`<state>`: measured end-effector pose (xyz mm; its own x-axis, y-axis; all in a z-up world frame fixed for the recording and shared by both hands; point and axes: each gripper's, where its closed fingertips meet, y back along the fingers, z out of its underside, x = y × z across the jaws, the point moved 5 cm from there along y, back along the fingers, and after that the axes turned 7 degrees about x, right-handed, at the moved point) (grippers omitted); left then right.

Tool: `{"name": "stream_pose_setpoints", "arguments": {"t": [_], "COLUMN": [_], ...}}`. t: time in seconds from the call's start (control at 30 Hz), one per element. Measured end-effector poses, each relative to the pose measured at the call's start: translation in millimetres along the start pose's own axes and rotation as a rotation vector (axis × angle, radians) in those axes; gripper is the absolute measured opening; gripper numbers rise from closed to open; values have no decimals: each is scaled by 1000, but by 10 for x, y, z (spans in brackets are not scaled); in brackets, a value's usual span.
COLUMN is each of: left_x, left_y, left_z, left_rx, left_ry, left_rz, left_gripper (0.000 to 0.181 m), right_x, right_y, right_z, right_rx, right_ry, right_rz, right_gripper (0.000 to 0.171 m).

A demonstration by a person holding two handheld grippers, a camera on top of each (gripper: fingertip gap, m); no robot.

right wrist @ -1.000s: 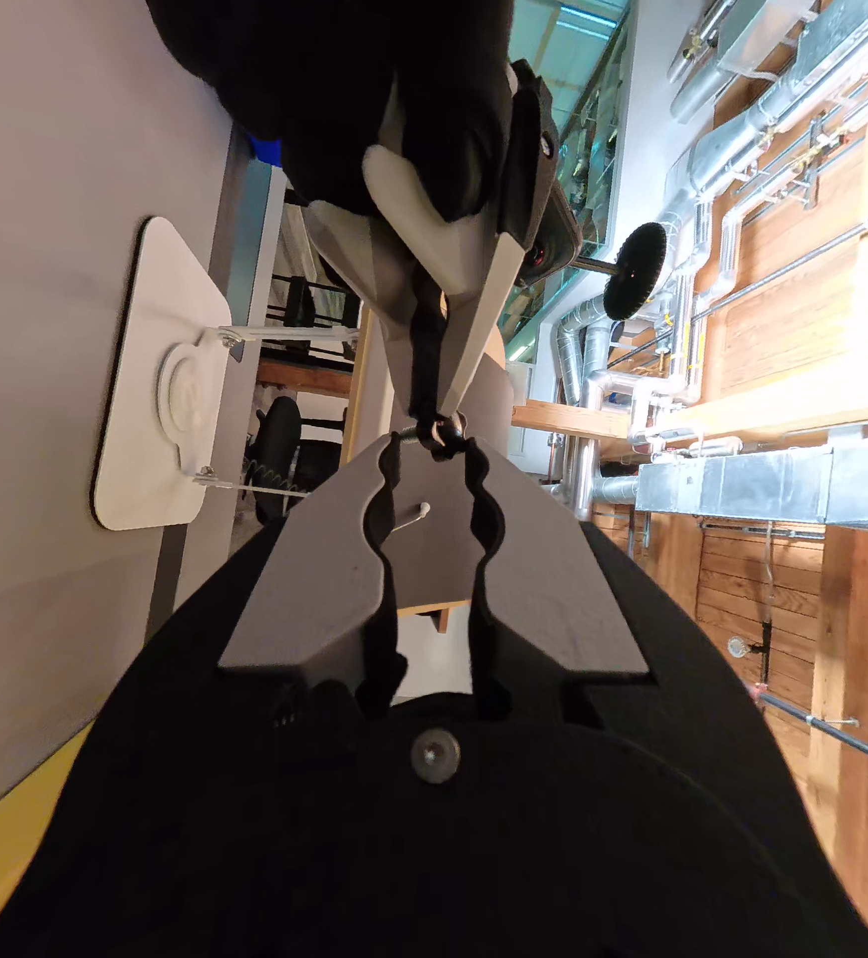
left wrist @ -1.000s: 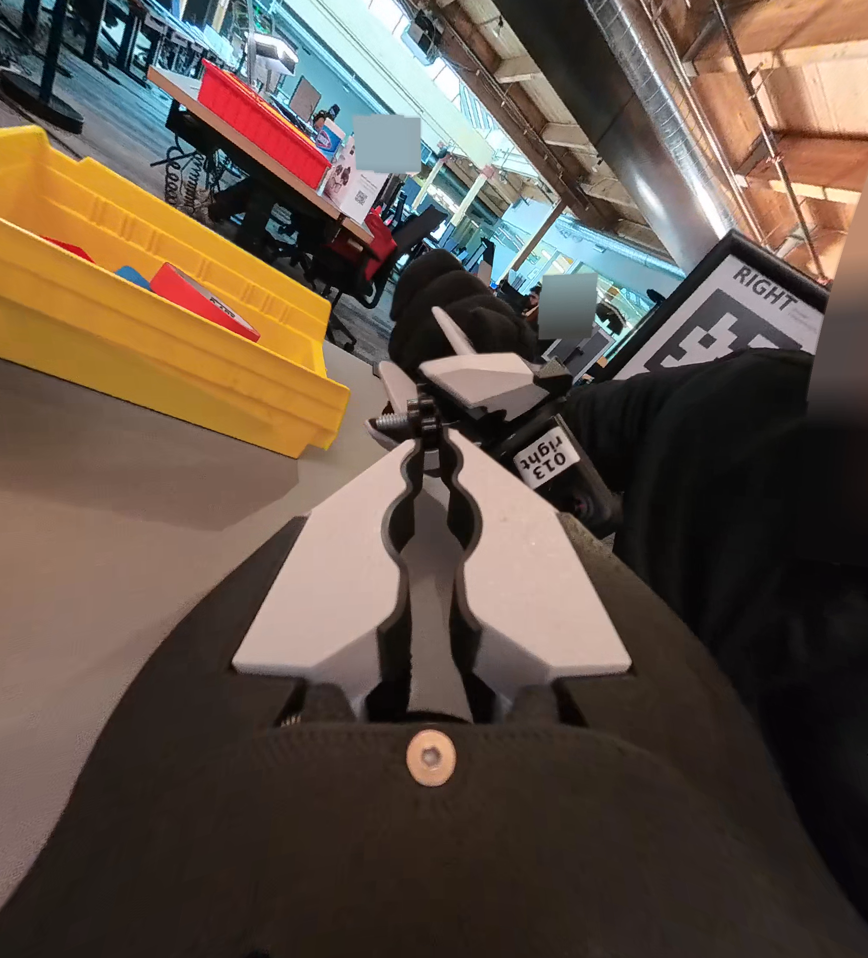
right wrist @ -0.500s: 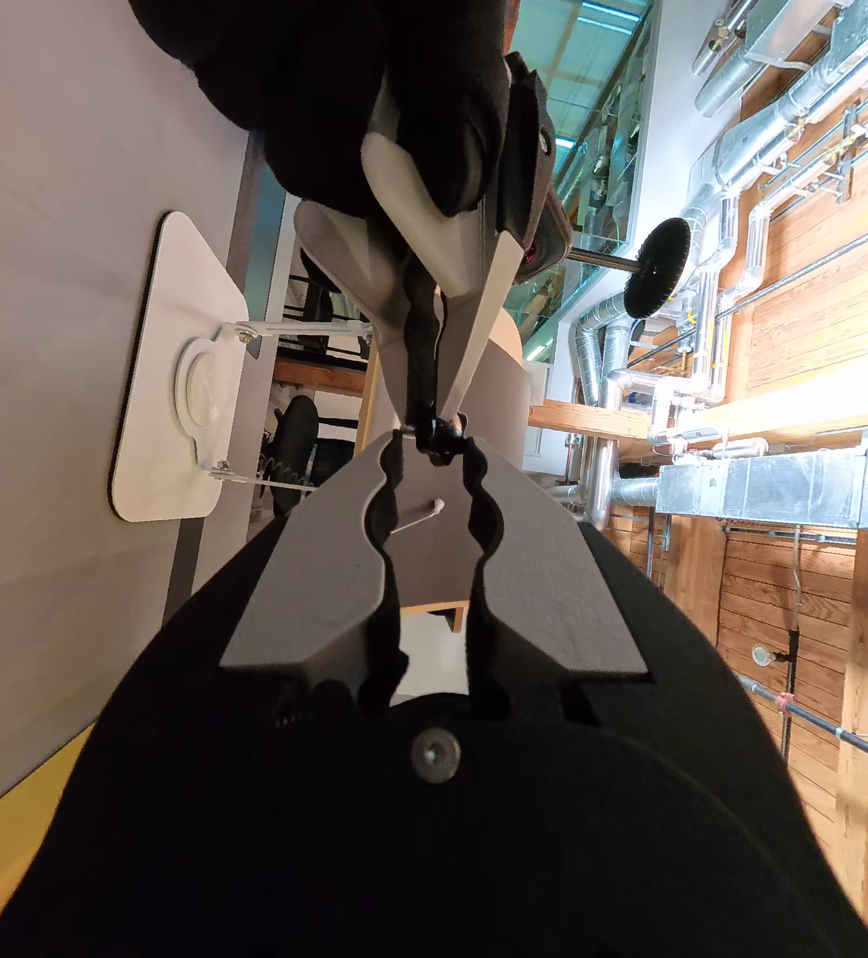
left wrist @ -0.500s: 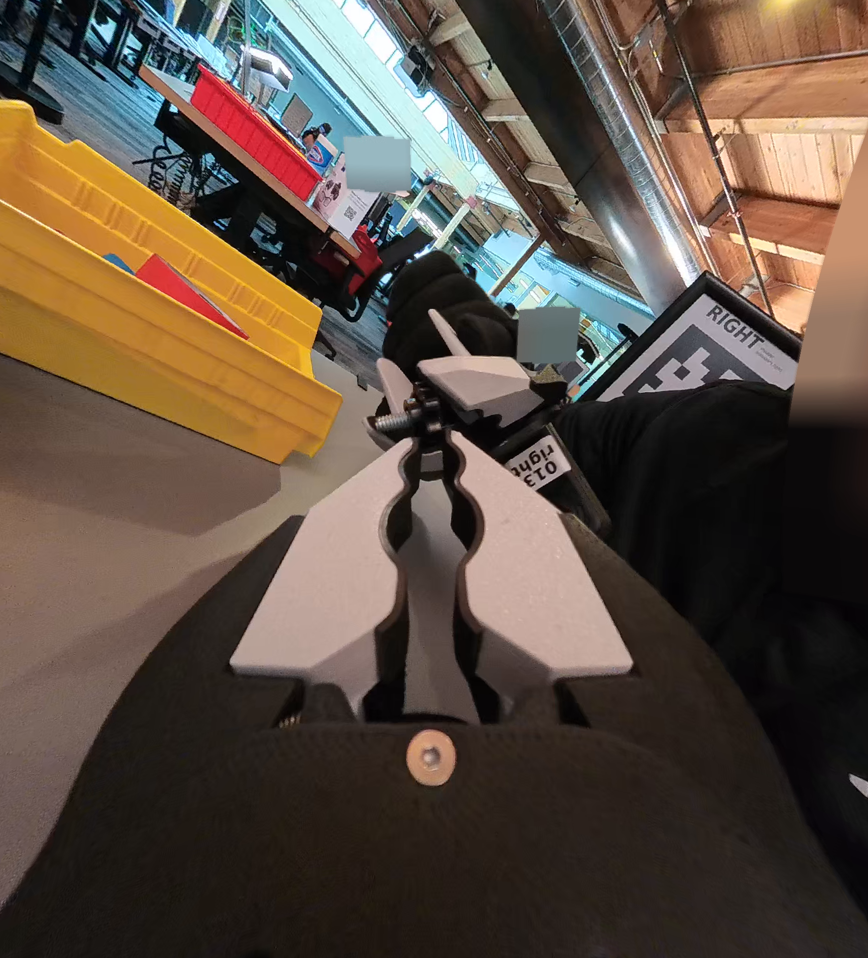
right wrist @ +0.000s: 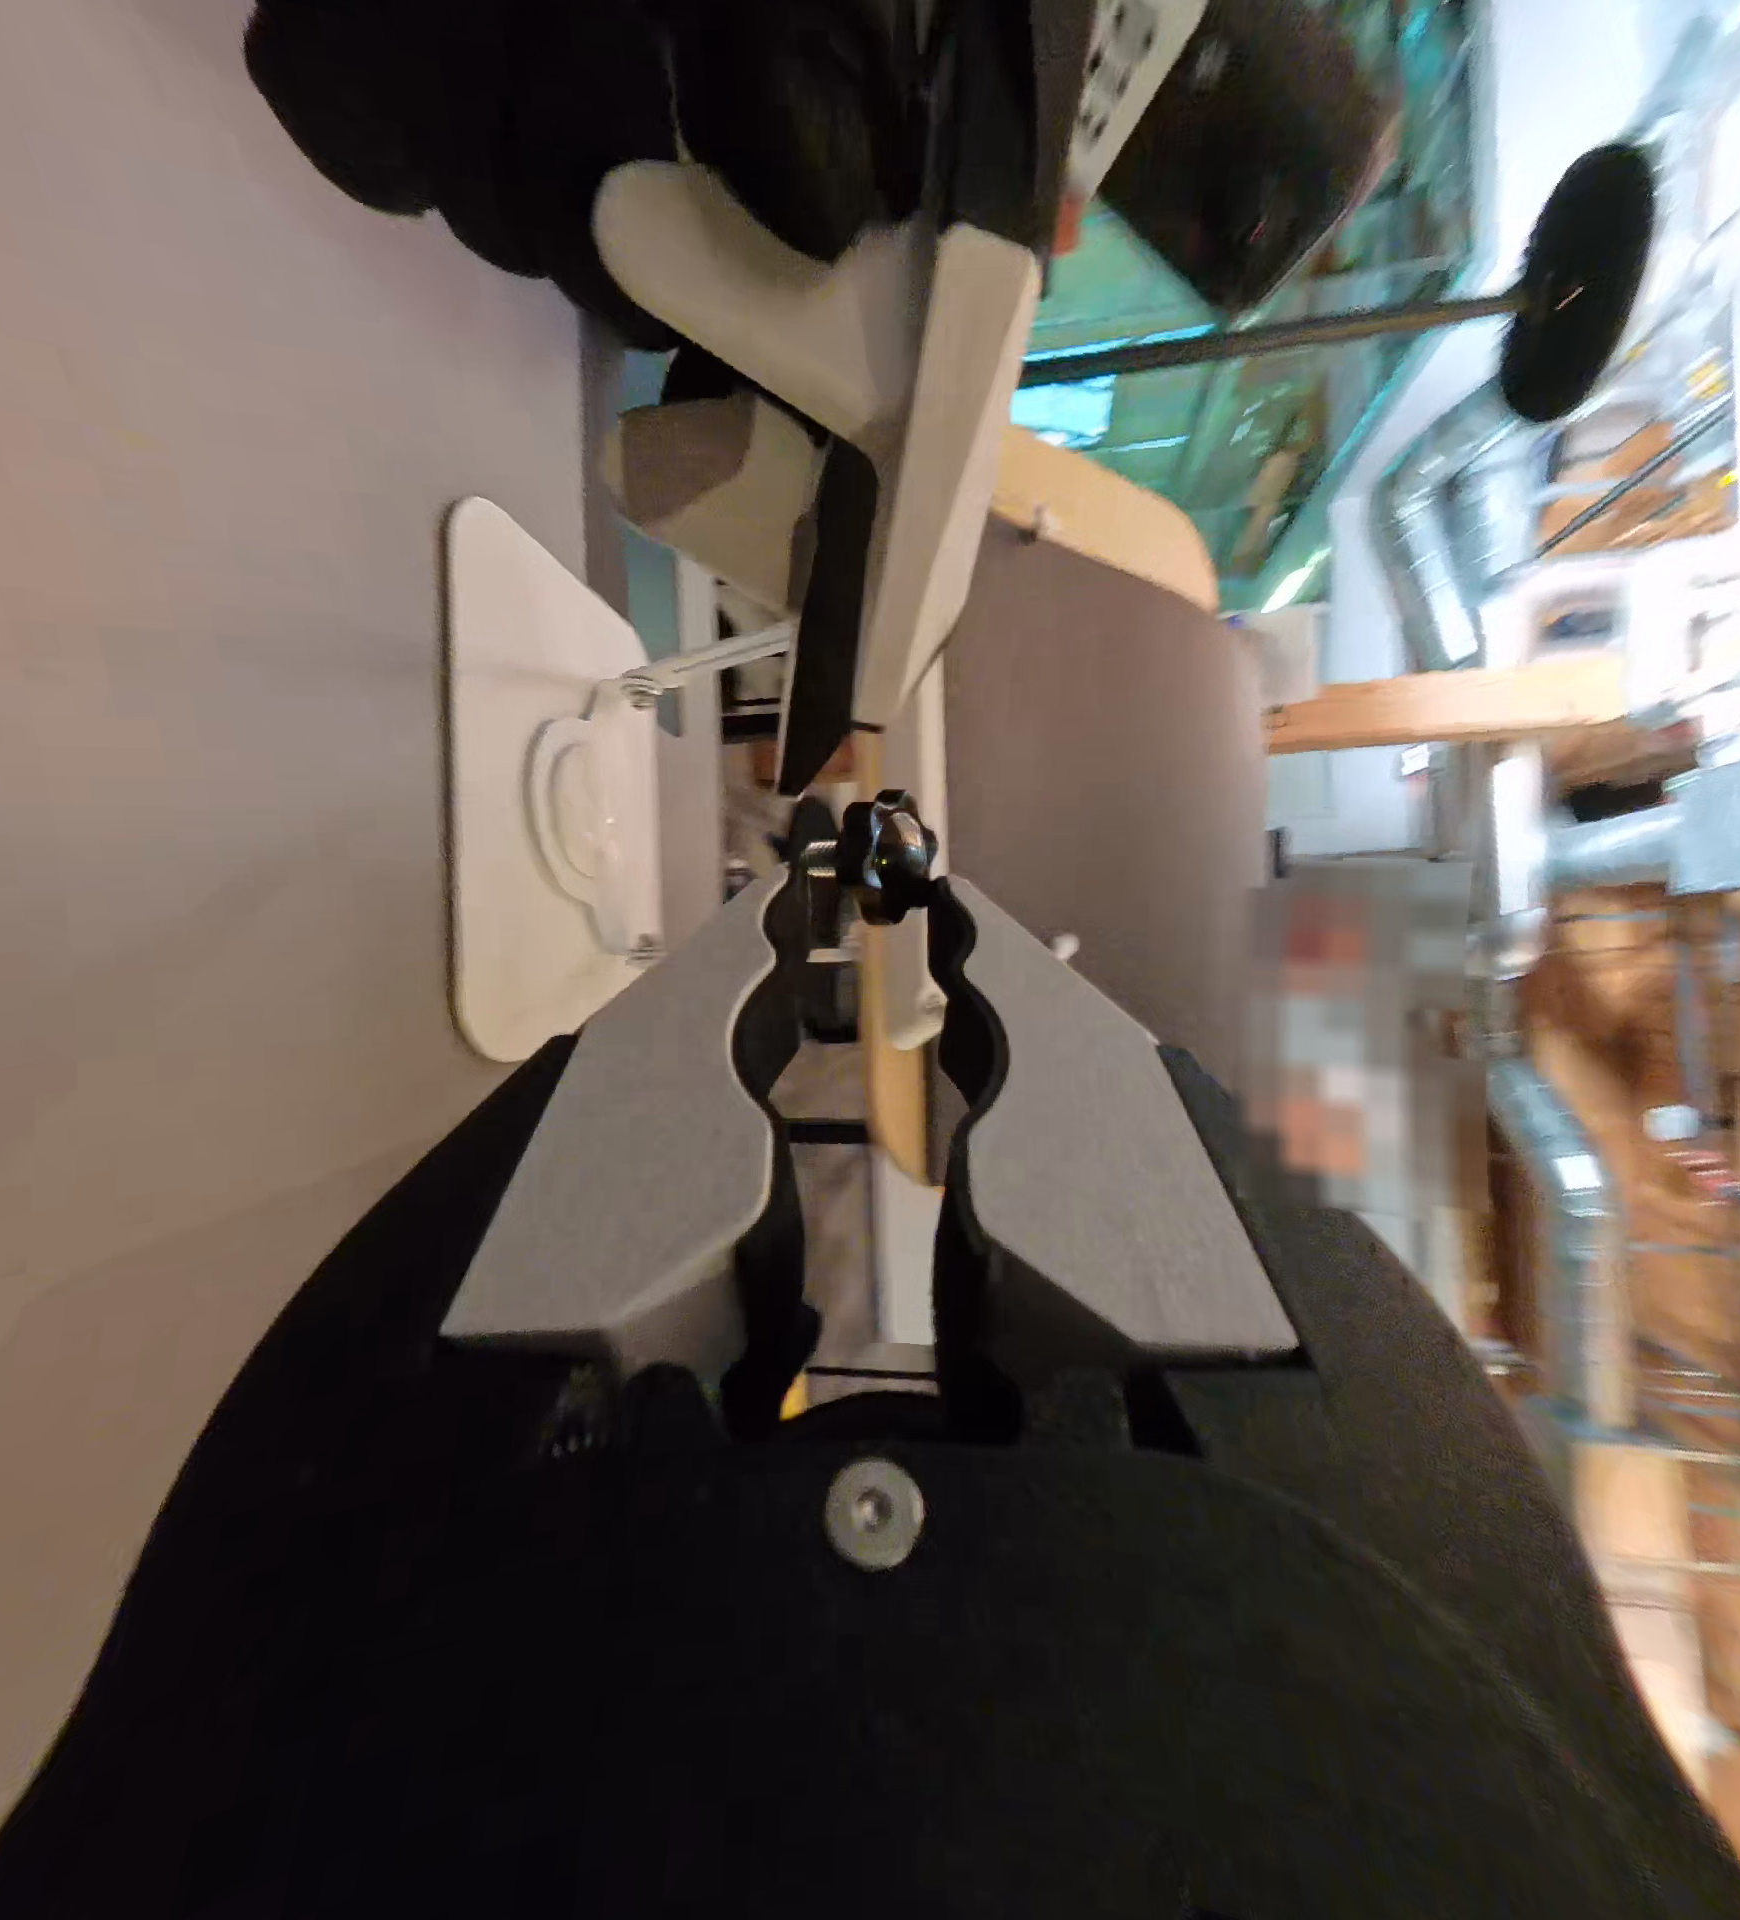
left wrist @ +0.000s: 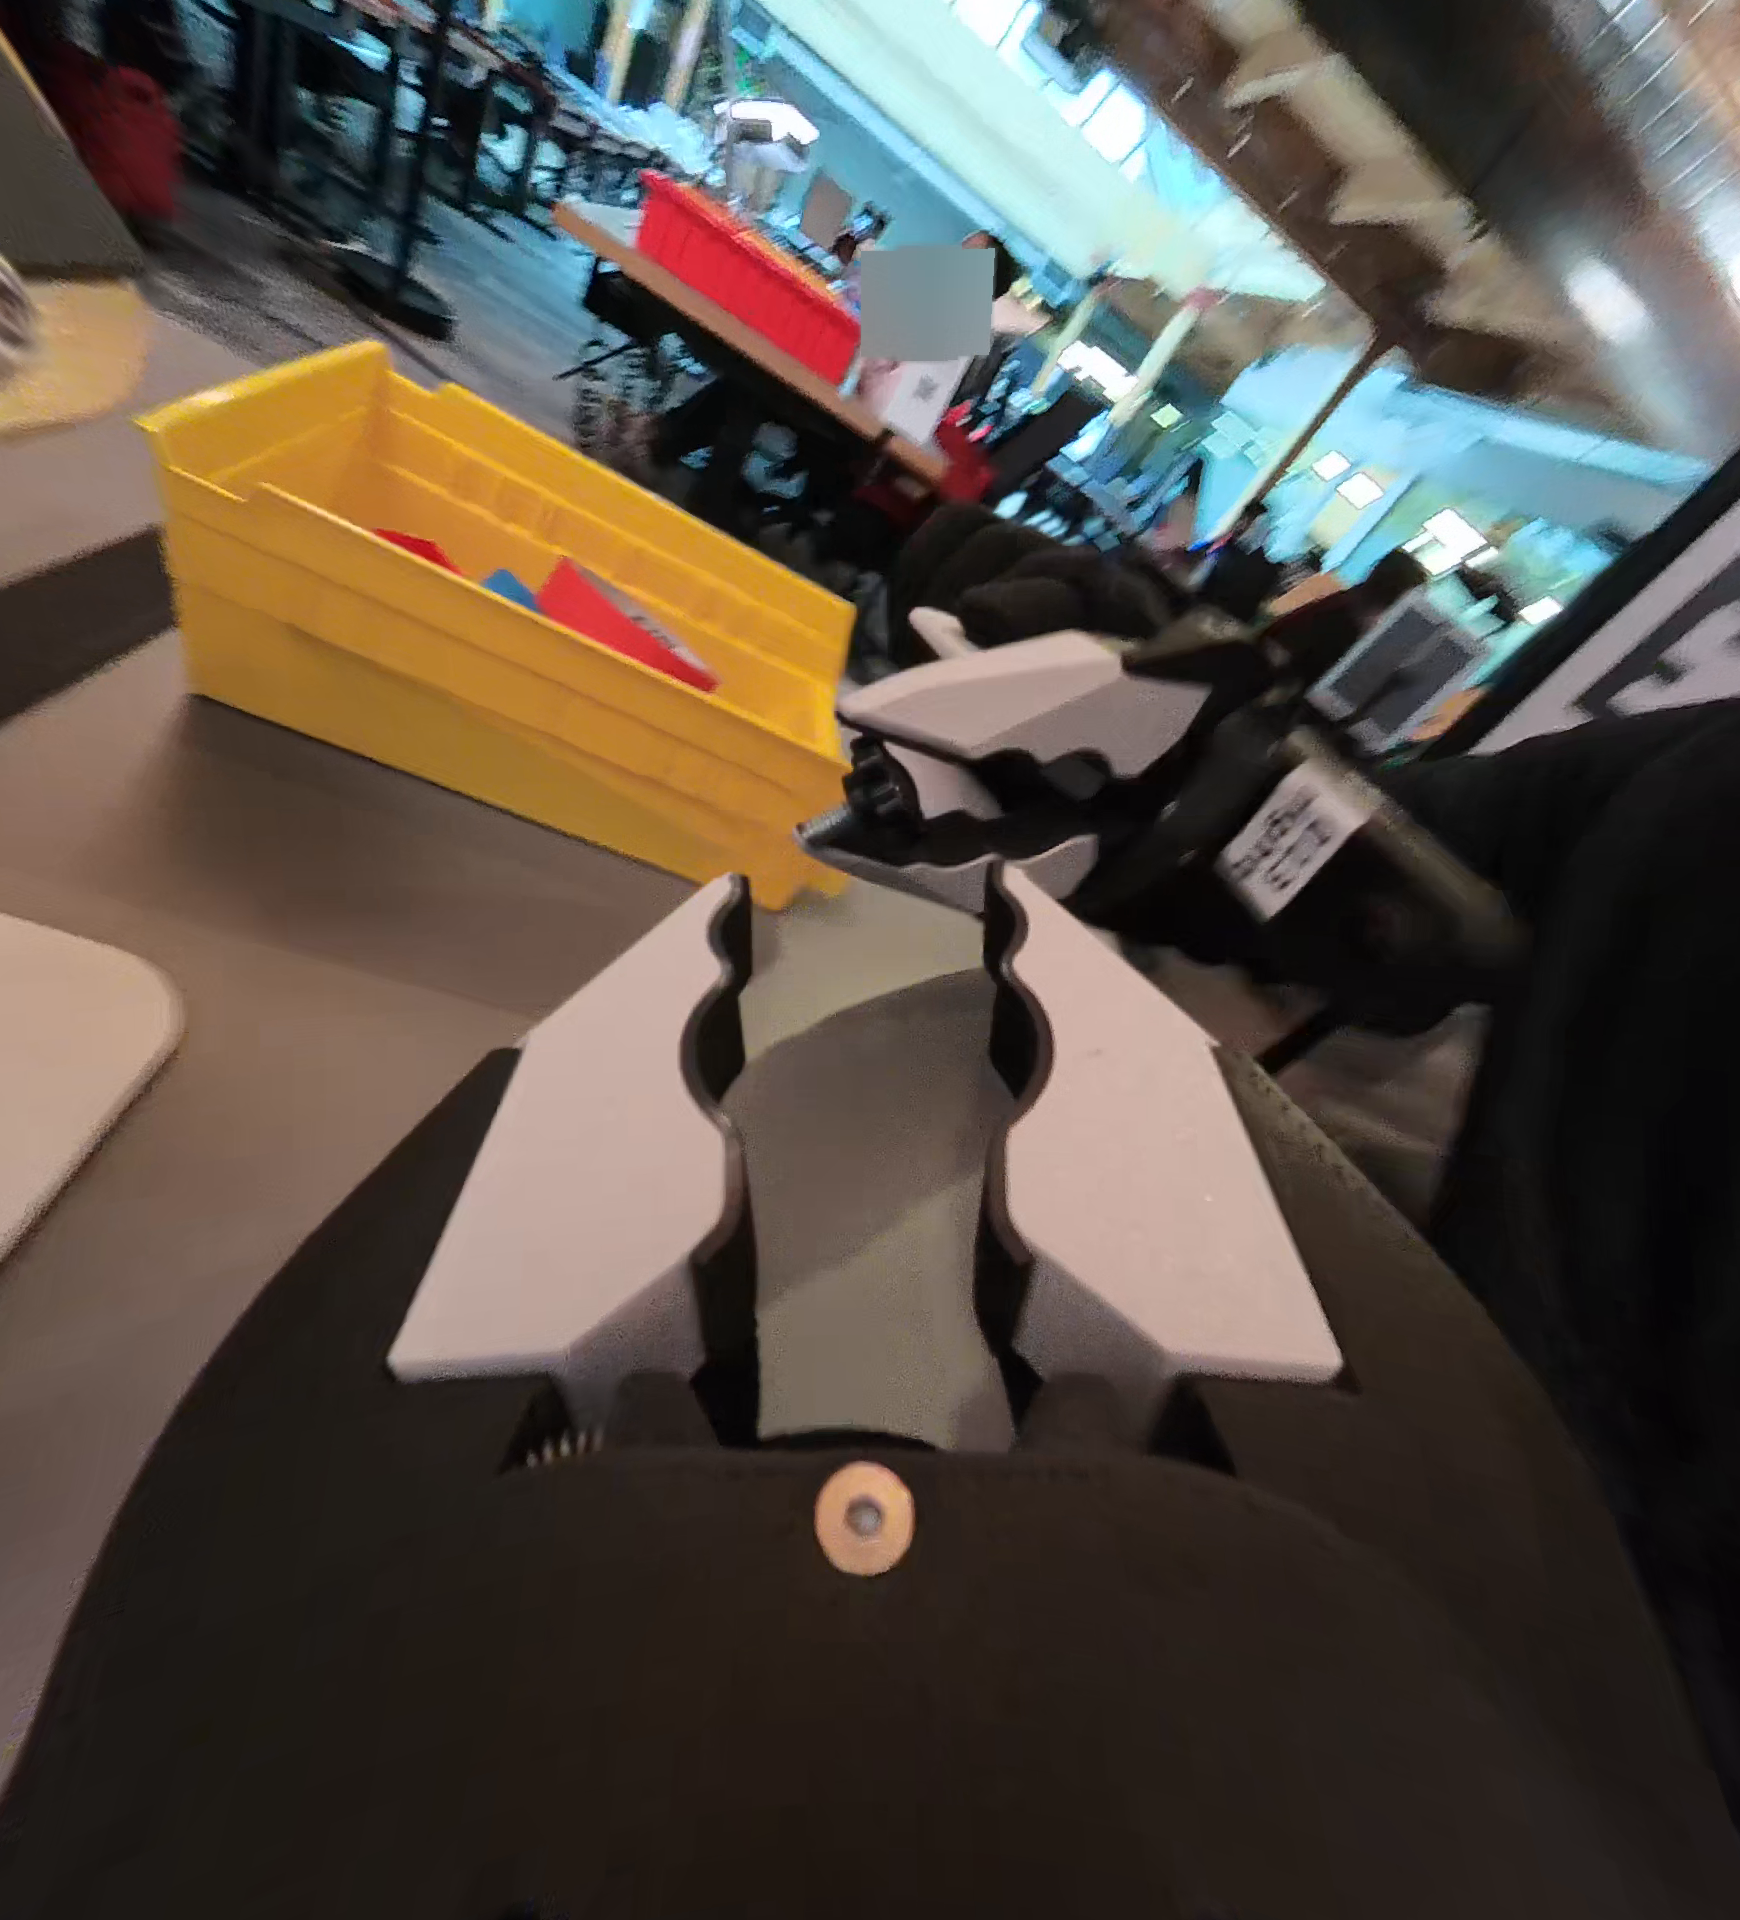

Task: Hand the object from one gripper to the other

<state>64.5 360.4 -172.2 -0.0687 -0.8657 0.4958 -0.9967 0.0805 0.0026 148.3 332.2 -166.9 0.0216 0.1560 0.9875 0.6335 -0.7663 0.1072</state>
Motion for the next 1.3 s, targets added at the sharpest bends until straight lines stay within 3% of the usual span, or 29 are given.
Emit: {"name": "stream_pose_setpoints", "arguments": {"t": [0.13,0.3,0.57,0.97,1.03,1.07,1.3], "left_x": [-34,42,222,283,290,294,294], "left_y": [22,9,-124,-188,-190,-195,-211], "left_z": [-58,-89,137,284,289,296,363], "left_rx": [-50,-102,-287,-367,-369,-368,-389], "left_ry": [-321,-647,-1148,-1345,-1360,-1360,-1351], "left_rz": [-211,-330,-343,-328,-328,-322,-282], "left_gripper": [53,56,54,29,28,29,29], "right_x": [-34,-85,-50,-145,-152,-156,-208], "right_y": [-4,6,75,47,49,47,51], "right_z": [61,43,-12,39,36,40,36], "right_rx": [0,63,185,174,179,176,170], "right_ry": [-184,-487,-755,-745,-748,-744,-750], "right_rz": [-149,-429,-720,-837,-844,-845,-865], "right_gripper": [20,20,20,20,20,11,10]}}
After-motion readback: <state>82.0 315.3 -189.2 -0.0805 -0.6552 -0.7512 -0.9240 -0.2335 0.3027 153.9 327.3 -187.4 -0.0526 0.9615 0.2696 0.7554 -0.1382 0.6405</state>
